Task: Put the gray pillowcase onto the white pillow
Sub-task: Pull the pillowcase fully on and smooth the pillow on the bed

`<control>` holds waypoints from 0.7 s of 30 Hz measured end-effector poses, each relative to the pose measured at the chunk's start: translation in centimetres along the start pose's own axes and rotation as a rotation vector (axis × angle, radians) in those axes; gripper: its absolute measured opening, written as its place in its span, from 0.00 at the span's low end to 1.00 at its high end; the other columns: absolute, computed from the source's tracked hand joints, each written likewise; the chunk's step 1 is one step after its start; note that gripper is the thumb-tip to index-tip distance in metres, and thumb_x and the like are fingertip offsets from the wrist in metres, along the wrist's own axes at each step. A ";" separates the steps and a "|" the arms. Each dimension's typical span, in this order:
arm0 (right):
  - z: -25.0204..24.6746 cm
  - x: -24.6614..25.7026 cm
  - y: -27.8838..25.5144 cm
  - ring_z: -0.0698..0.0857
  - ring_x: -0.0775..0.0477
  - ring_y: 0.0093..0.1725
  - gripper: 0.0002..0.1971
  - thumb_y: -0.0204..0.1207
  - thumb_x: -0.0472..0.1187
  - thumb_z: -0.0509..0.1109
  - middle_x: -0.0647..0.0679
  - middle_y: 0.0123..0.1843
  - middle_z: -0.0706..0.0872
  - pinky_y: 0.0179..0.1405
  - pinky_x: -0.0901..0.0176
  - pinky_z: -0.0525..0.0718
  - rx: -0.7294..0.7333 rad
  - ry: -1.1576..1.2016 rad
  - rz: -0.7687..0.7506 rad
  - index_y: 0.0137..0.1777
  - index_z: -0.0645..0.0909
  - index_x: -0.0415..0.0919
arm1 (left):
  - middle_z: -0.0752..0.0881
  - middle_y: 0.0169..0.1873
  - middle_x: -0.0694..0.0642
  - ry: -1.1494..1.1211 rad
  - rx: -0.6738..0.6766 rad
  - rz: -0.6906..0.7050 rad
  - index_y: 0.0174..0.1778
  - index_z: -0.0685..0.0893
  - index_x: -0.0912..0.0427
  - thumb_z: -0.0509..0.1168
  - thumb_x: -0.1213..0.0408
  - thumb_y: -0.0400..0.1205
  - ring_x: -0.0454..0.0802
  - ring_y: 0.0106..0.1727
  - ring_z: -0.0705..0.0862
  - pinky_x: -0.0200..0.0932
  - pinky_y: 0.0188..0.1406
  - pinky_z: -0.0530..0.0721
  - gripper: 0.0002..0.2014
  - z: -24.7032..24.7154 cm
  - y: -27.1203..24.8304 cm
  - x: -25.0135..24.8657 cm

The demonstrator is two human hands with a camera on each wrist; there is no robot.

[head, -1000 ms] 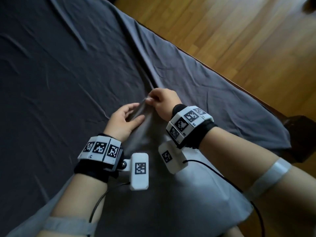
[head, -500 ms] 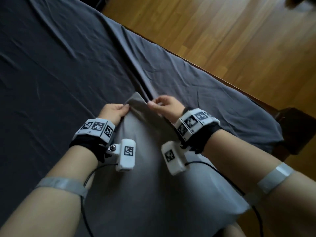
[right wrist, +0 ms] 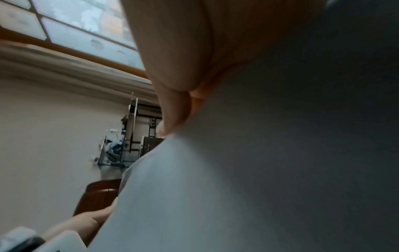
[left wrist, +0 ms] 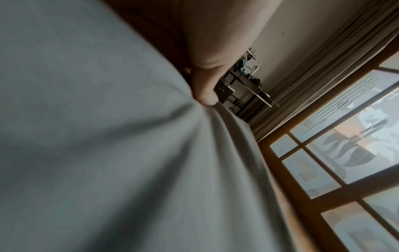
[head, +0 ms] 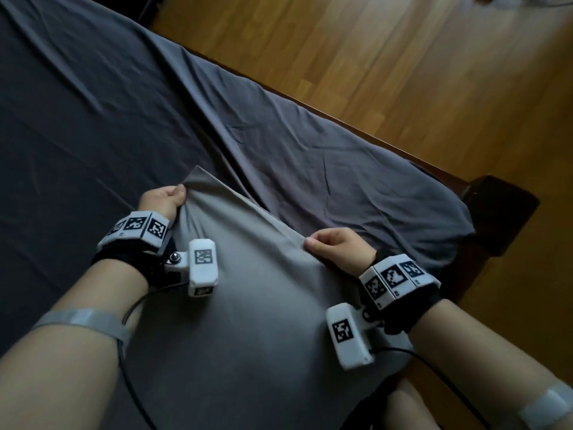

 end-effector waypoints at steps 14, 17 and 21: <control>-6.7 -9.0 -12.8 0.84 0.62 0.38 0.14 0.66 0.32 0.76 0.38 0.48 0.84 0.42 0.77 0.82 -0.416 0.271 0.011 0.51 0.80 0.37 | 0.85 0.60 0.43 1.027 0.480 0.599 0.55 0.83 0.36 0.62 0.49 0.80 0.44 0.69 0.76 0.50 0.79 0.52 0.10 12.7 -10.1 -6.0; -5.9 -11.3 -14.9 0.84 0.54 0.48 0.13 0.68 0.34 0.76 0.48 0.49 0.86 0.49 0.73 0.80 -0.414 0.134 0.077 0.52 0.82 0.43 | 0.85 0.60 0.44 1.117 0.456 0.538 0.57 0.83 0.38 0.57 0.47 0.81 0.45 0.70 0.76 0.54 0.78 0.48 0.12 12.0 -9.3 -5.2; -4.6 -12.0 -16.6 0.85 0.67 0.45 0.13 0.67 0.34 0.76 0.58 0.46 0.86 0.47 0.77 0.79 -0.386 0.164 0.069 0.48 0.82 0.50 | 0.83 0.64 0.44 1.316 0.474 0.515 0.61 0.81 0.37 0.58 0.47 0.81 0.48 0.73 0.72 0.60 0.78 0.44 0.13 10.7 -8.4 -4.3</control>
Point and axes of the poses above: each hand's wrist, its own y-axis towards the middle knuckle, its own z-axis out of the palm, x = y × z, the point moved 7 cm from there along y, towards the middle knuckle
